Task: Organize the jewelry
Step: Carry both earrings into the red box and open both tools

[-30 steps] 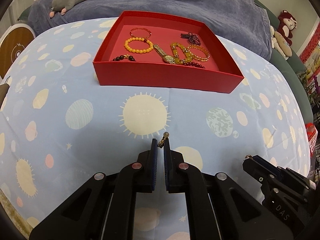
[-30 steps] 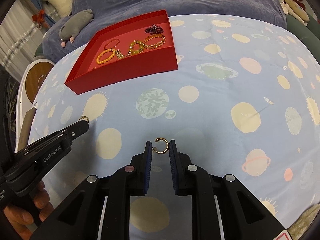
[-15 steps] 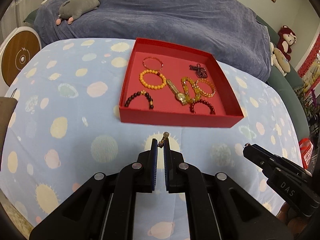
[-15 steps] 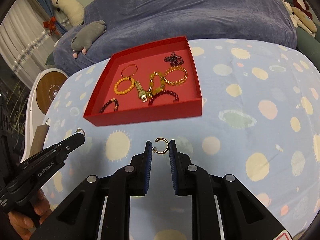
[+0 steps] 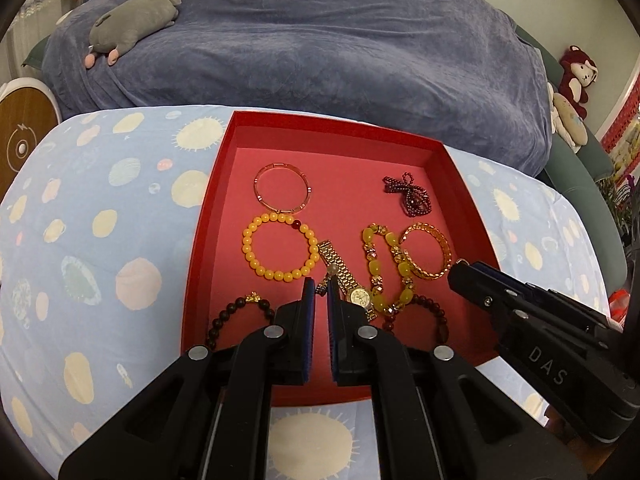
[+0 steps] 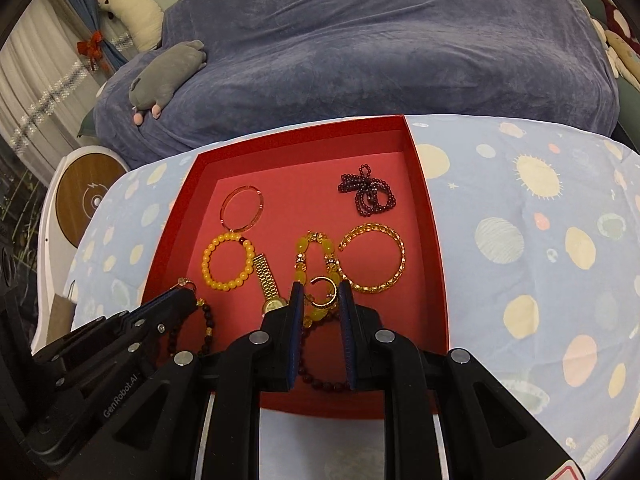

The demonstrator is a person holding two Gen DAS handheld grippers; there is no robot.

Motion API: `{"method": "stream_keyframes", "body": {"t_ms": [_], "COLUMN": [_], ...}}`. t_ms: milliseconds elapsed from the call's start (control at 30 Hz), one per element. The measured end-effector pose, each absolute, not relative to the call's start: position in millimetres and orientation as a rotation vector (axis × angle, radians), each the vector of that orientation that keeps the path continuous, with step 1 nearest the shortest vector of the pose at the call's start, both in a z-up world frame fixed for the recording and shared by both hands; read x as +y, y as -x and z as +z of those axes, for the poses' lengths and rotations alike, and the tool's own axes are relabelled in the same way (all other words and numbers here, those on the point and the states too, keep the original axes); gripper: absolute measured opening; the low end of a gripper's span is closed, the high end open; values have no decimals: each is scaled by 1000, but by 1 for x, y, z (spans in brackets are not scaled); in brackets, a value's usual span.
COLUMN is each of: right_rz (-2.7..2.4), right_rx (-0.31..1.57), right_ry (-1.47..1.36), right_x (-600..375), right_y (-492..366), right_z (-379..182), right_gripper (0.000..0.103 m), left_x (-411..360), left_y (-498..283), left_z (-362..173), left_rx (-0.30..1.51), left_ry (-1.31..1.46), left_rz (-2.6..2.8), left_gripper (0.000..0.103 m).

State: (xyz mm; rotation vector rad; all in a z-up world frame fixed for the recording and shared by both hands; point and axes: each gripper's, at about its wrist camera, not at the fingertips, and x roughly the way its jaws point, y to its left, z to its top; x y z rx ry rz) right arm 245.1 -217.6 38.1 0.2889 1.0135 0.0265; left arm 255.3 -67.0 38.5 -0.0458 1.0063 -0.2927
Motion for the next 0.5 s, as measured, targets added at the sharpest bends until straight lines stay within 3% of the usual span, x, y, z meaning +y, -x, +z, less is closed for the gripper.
{"method": "stream_keyframes", "body": {"t_ms": [400,500], "right_rz": [-5,-14], "right_rx": [1050,1045], "right_ry": [-275,-267], "right_x": [-224,-225], "right_y": [-256,-253], "right_z": [15,19], "right_gripper": [17,18], "left_x": [-75,-74], "left_y": [-268,-265], "left_z": [17,19], "left_rx": [1046,1051], "left_ry": [8,19], "left_rz": [-248,-239], "left_gripper": [7,14]}}
